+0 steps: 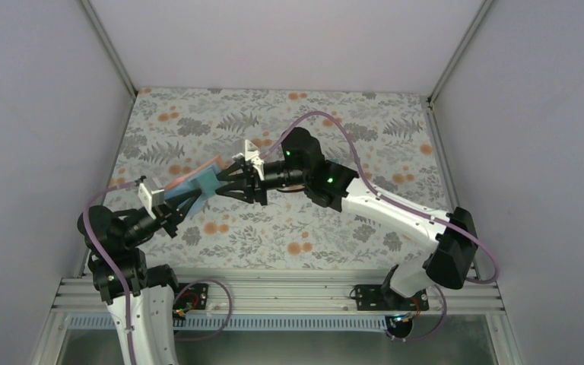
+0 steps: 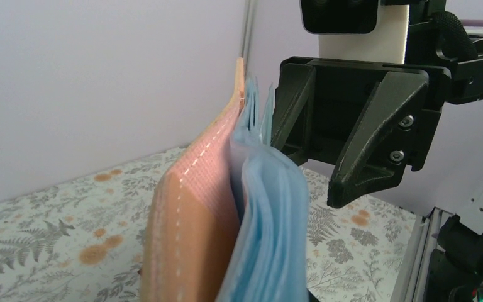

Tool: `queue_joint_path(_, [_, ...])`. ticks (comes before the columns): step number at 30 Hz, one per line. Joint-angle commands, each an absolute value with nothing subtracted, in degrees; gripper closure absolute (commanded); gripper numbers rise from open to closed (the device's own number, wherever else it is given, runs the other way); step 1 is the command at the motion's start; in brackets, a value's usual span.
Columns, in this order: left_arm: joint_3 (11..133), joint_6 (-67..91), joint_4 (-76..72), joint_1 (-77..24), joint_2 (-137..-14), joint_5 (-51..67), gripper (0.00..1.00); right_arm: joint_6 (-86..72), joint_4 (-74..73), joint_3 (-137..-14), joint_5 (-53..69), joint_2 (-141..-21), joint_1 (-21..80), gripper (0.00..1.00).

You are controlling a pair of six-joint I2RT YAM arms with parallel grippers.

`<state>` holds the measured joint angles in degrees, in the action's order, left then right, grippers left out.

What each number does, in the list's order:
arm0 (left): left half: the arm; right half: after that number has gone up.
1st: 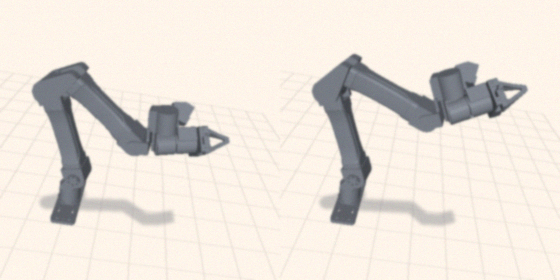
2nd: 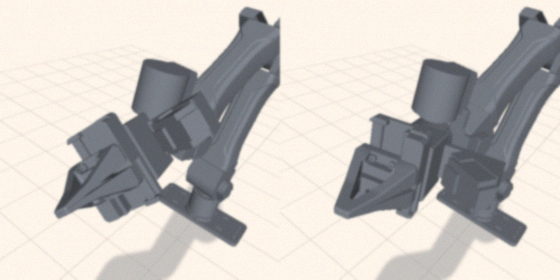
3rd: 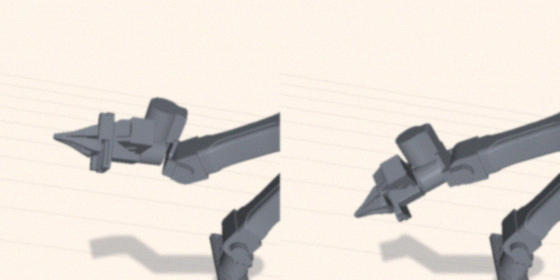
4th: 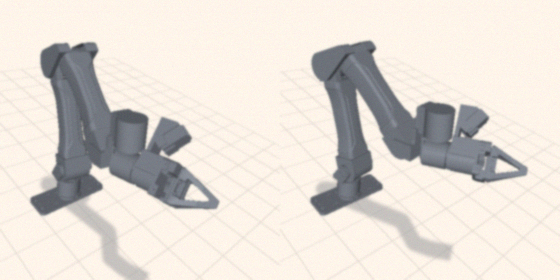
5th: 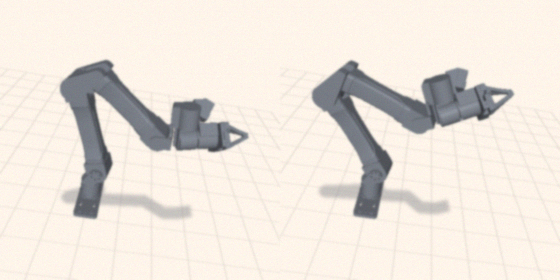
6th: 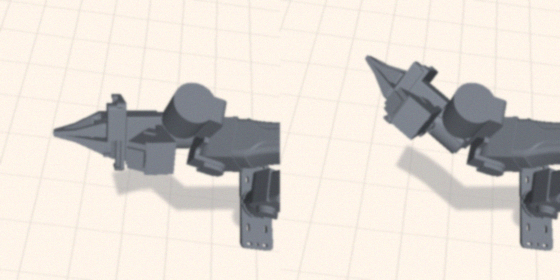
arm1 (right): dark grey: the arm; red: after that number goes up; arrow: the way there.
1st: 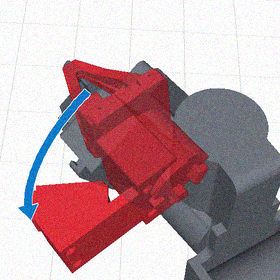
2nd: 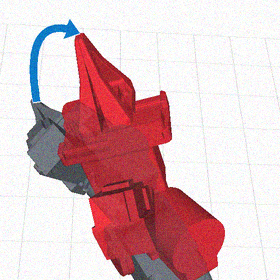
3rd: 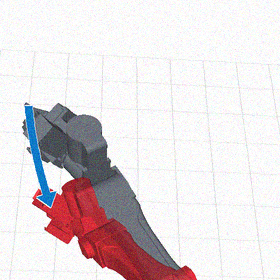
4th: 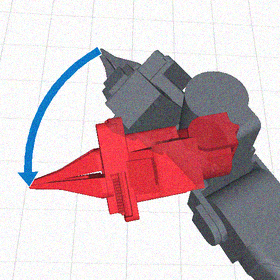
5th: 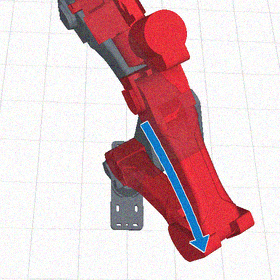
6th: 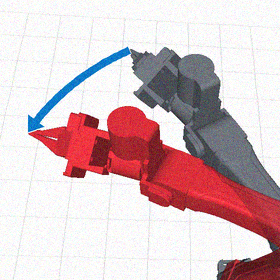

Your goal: Take the credit cards out of the card holder

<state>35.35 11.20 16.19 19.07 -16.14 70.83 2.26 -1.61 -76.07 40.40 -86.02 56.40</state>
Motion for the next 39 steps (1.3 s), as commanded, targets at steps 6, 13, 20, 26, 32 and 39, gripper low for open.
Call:
queue_joint_path(6, [39.3, 4.4, 19.5, 18.7, -17.1, 78.7, 0.98, -1.7, 6.2, -73.9, 38.2, -83.8, 58.5, 0.62])
queue_joint_path(13, [41.3, 0.3, 23.5, 18.7, -18.1, 80.3, 0.97, 1.3, 2.5, -75.0, 37.6, -82.1, 58.4, 0.52])
queue_joint_path(20, [41.8, 1.7, 23.6, 18.7, -18.9, 76.3, 0.98, 3.1, -1.7, -76.7, 41.0, -82.4, 58.7, 0.66])
queue_joint_path(26, [40.8, 4.8, 20.9, 18.7, -19.2, 74.1, 0.98, 3.9, -4.4, -79.1, 42.9, -85.9, 60.1, 0.81])
queue_joint_path(32, [40.0, 5.9, 21.0, 18.7, -19.3, 73.2, 0.98, 3.6, -3.5, -79.1, 43.1, -85.9, 60.4, 0.96])
queue_joint_path(39, [39.4, 6.3, 21.2, 18.7, -19.6, 71.5, 0.68, 1.7, -7.0, -79.2, 34.6, -83.7, 57.9, 0.96])
